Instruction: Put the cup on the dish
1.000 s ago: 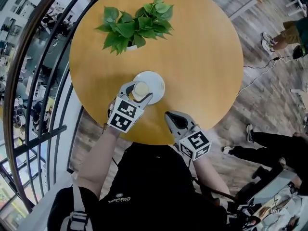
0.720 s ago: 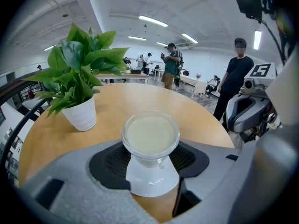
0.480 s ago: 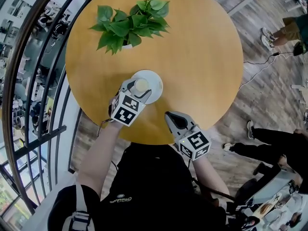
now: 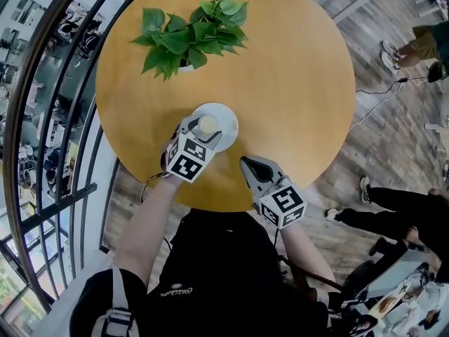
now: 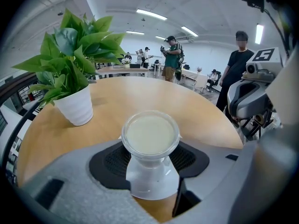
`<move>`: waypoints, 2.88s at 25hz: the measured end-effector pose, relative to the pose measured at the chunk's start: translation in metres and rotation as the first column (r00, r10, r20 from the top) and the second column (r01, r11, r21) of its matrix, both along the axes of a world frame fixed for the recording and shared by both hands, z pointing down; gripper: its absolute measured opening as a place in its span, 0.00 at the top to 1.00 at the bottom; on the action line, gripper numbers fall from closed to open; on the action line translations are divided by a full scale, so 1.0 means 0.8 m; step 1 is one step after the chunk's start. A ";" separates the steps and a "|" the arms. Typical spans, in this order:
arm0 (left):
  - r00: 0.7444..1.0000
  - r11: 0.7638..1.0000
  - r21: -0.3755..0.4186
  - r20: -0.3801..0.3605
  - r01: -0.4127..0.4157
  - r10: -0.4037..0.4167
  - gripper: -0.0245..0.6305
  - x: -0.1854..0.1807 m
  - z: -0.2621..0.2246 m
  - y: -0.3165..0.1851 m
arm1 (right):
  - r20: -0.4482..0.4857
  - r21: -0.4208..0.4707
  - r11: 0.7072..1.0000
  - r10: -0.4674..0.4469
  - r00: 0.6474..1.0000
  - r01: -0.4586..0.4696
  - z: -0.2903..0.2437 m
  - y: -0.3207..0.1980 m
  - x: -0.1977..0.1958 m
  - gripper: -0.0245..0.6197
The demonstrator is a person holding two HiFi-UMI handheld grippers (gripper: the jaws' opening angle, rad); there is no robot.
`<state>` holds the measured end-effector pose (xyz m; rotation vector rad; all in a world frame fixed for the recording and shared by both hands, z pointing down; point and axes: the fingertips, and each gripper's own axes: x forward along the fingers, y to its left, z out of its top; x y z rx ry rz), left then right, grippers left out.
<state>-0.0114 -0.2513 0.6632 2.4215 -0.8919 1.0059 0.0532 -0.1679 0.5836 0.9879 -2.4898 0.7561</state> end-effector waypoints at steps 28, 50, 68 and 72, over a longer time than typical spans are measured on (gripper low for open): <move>0.996 0.996 0.062 0.074 -0.057 0.052 0.57 0.004 0.014 0.005 | -0.002 0.006 1.000 0.009 1.000 -0.009 0.003 -0.009 -0.007 0.95; 1.000 0.995 0.101 0.028 0.000 -0.003 0.54 0.003 0.020 0.000 | 0.002 0.009 1.000 0.015 1.000 -0.015 0.009 -0.001 0.000 0.95; 1.000 0.995 0.097 0.002 0.027 -0.028 0.50 0.003 0.016 -0.002 | 0.006 -0.005 1.000 0.015 1.000 -0.015 0.014 0.006 0.002 0.96; 1.000 0.994 0.103 -0.002 0.026 -0.026 0.50 0.004 0.014 -0.004 | 0.005 -0.001 1.000 0.013 1.000 -0.013 0.015 0.003 0.001 0.95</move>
